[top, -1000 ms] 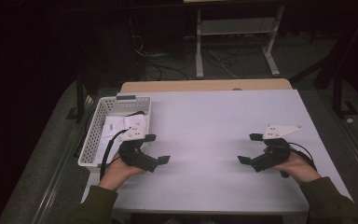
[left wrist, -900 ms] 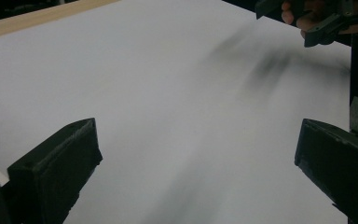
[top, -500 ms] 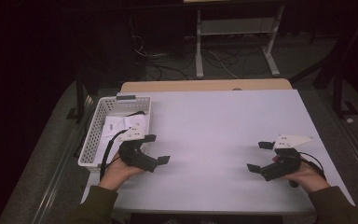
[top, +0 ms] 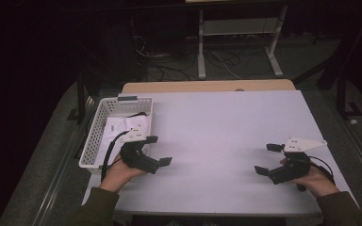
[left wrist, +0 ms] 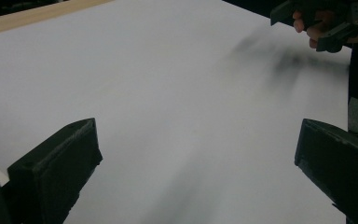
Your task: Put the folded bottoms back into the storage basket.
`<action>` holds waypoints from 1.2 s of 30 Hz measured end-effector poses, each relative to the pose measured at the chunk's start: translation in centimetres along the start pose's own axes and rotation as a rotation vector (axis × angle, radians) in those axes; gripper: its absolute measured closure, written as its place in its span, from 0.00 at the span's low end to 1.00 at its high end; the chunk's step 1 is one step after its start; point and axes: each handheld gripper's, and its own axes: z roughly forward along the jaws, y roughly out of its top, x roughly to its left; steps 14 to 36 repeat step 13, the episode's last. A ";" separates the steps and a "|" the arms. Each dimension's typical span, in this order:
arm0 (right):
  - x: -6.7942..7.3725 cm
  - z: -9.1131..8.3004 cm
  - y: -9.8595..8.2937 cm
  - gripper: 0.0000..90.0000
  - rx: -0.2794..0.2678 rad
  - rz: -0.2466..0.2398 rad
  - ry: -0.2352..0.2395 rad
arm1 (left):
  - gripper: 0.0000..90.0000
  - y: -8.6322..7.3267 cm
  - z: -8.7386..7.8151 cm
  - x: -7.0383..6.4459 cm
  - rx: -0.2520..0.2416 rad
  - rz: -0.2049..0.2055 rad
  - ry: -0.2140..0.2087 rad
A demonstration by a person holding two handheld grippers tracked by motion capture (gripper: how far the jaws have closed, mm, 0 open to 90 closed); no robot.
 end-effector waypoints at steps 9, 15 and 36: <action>0.1 0.0 0.0 0.01 0.002 -0.001 0.005 | 0.00 0.0 0.0 0.0 0.004 0.001 0.001; 0.1 0.0 0.1 0.01 0.002 -0.001 0.006 | 0.00 0.0 0.0 -0.1 0.003 0.004 0.004; 0.1 0.0 0.1 0.01 0.002 -0.001 0.006 | 0.00 0.0 0.0 -0.1 0.003 0.004 0.004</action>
